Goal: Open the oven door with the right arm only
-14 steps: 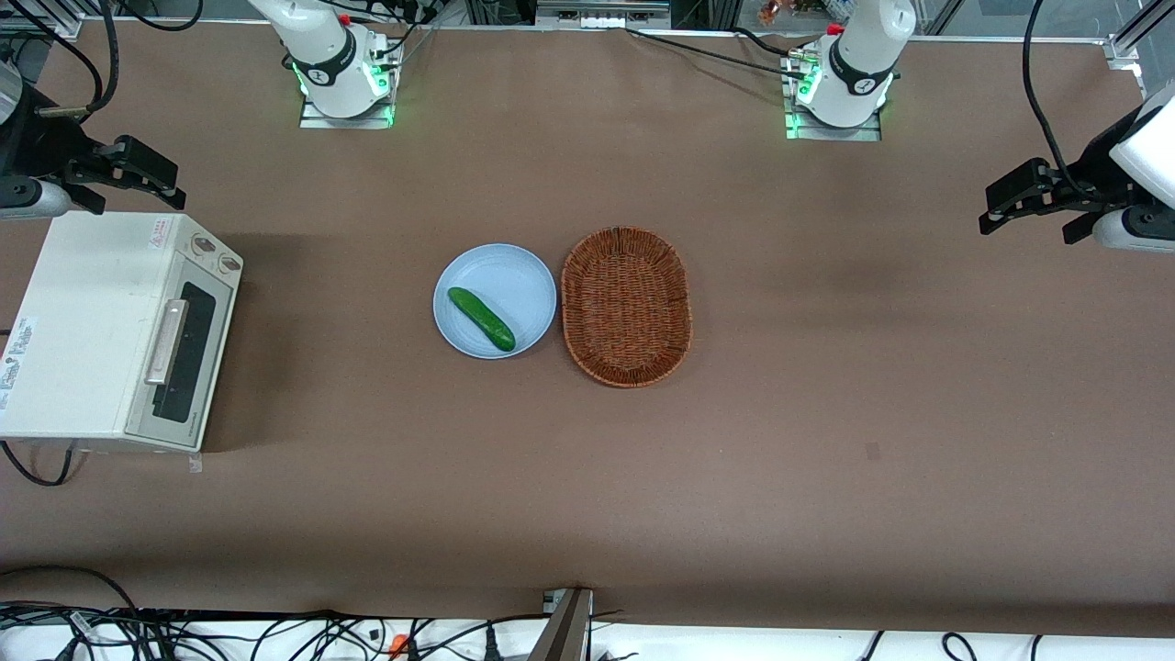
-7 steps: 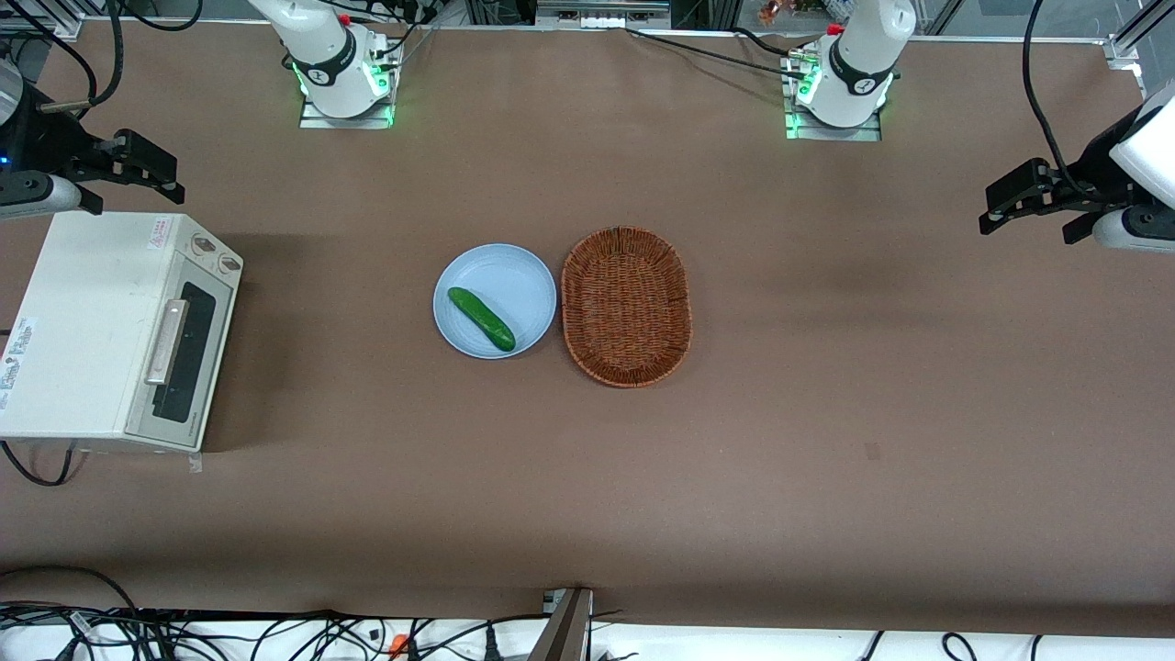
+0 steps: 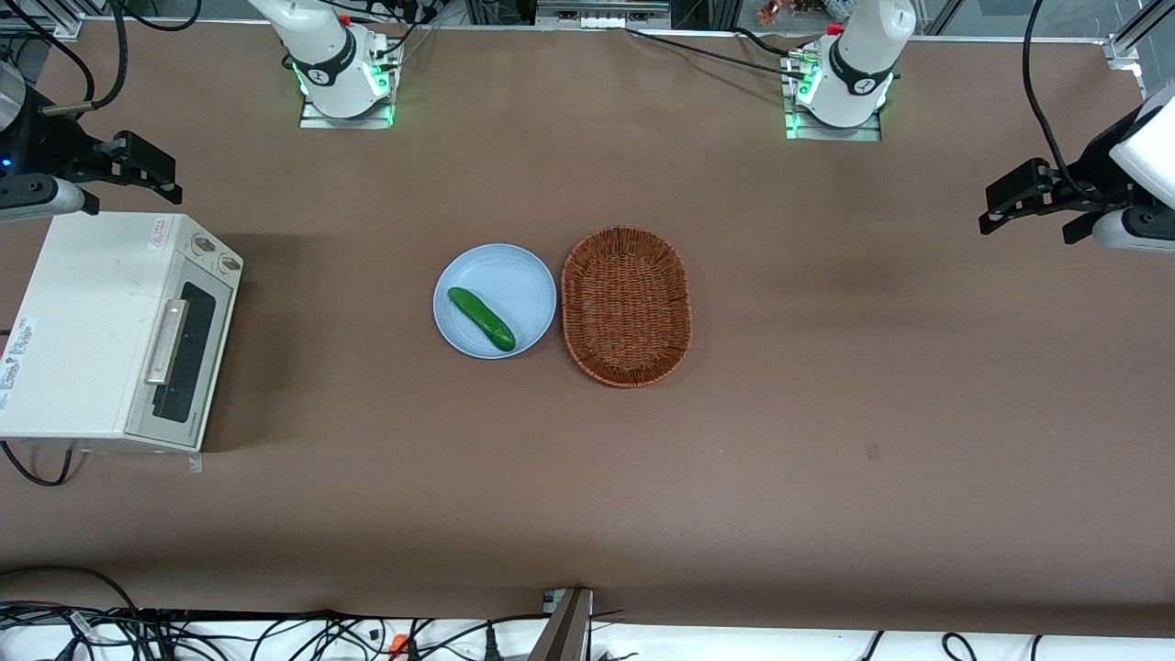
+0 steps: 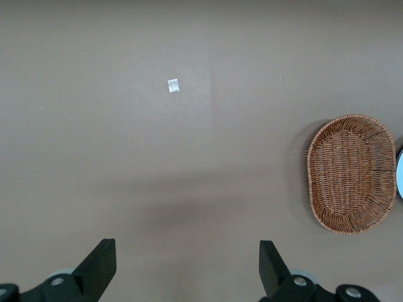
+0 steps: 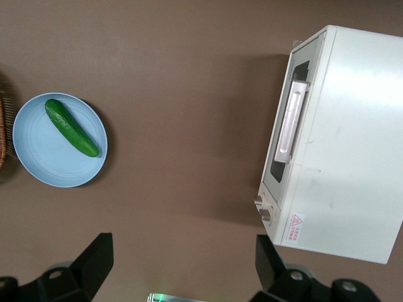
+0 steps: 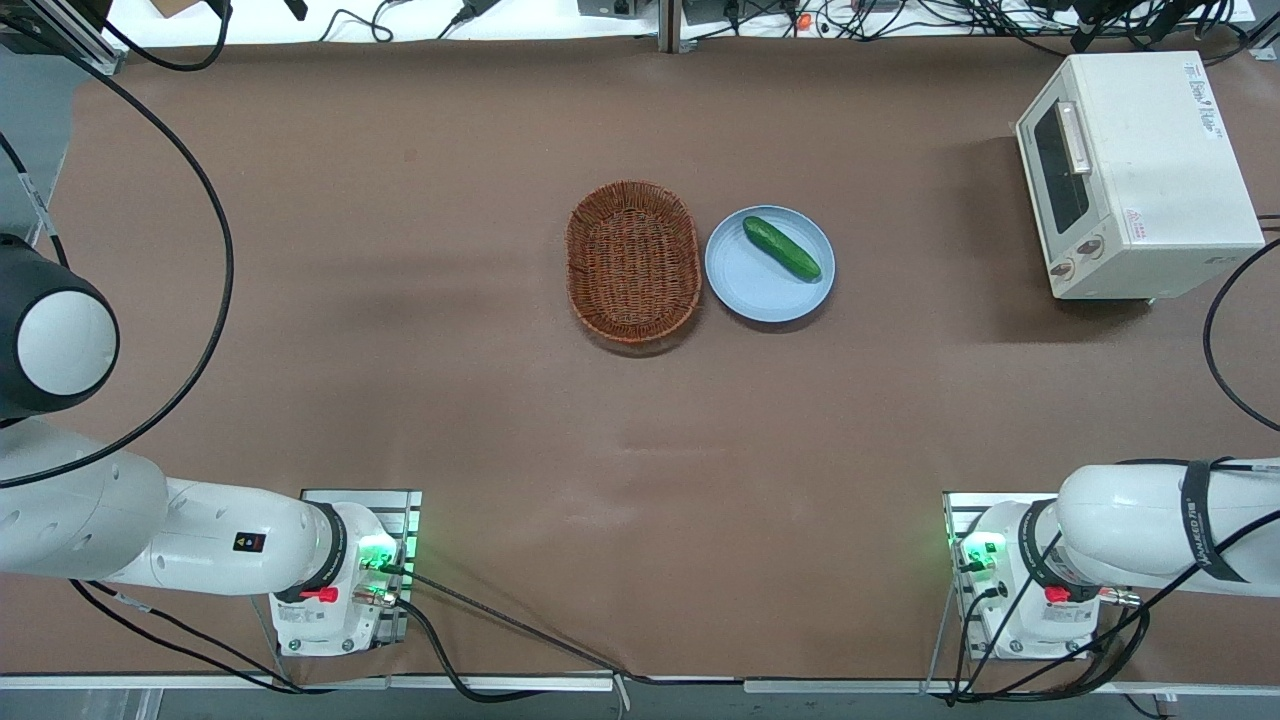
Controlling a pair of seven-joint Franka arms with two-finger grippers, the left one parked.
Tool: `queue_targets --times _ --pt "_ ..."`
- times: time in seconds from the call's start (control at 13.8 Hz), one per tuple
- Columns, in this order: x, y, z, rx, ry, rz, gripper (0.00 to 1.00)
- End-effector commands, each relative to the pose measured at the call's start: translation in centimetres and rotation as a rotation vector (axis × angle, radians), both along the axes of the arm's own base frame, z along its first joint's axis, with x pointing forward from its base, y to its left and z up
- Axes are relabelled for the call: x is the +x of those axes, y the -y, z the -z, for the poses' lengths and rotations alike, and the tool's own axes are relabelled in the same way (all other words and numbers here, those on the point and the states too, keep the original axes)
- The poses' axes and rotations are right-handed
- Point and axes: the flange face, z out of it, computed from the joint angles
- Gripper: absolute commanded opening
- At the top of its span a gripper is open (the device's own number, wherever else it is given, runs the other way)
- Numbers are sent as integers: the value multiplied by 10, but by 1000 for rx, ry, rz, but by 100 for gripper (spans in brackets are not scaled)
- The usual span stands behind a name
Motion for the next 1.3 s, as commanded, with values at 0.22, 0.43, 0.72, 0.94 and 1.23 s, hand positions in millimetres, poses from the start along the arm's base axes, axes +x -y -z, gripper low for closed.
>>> queue_targets --times 0.22,0.43,0.72,0.94,1.23 --pt "-2 5 4 -35 -10 -18 100" --pt "8 10 22 -63 -11 -21 100" --pt "50 22 93 -102 -20 -38 92" --pt "84 43 161 -138 -27 -53 44" --pt "97 70 196 -180 -15 -51 0"
